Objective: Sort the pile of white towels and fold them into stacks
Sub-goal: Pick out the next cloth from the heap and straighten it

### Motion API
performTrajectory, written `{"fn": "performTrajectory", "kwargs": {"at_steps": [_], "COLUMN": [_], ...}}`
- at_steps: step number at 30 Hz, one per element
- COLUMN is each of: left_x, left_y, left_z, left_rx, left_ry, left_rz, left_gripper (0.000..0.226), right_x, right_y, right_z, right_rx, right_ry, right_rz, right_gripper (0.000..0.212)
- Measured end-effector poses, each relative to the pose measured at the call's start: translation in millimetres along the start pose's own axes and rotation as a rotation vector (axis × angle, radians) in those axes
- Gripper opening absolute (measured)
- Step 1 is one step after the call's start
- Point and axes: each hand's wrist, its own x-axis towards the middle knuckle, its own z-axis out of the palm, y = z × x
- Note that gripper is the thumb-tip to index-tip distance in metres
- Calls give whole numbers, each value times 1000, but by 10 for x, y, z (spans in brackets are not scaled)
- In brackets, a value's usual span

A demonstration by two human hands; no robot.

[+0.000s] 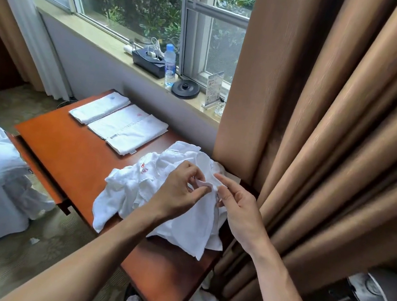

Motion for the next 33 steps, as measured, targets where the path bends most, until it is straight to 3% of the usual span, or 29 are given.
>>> {"fn": "performTrajectory", "kwargs": {"at_steps": [8, 12, 23, 26, 28, 30, 33], "left_x": [-47, -89, -142, -200, -244, -285, -328], "left_y": [46, 57, 14, 70, 112, 144, 213], "left_z": [69, 73, -17, 22, 59, 100, 152], "left_rx": [35, 19, 0, -164, -318, -409, -432], "left_ry": [20, 32, 35, 67, 38, 15, 2], "left_rz": [-11, -13, -55, -182, -239, -234, -185], "left_gripper": [17, 17, 21, 37, 33, 27, 37], "right_x": [-95, -137, -145, -150, -141, -128, -113], "right_y": [9, -2, 30, 29, 15, 7, 14], "right_z": [-37, -7, 96, 141, 168, 188, 220], "right_rx": [-2, -6, -41, 8, 53, 122, 220], "right_ry": [-60, -76, -11, 12, 38, 62, 42], "right_rz": [45, 49, 16, 23, 24, 18, 4], "right_gripper": [34, 46, 38, 36, 35, 31, 26]}}
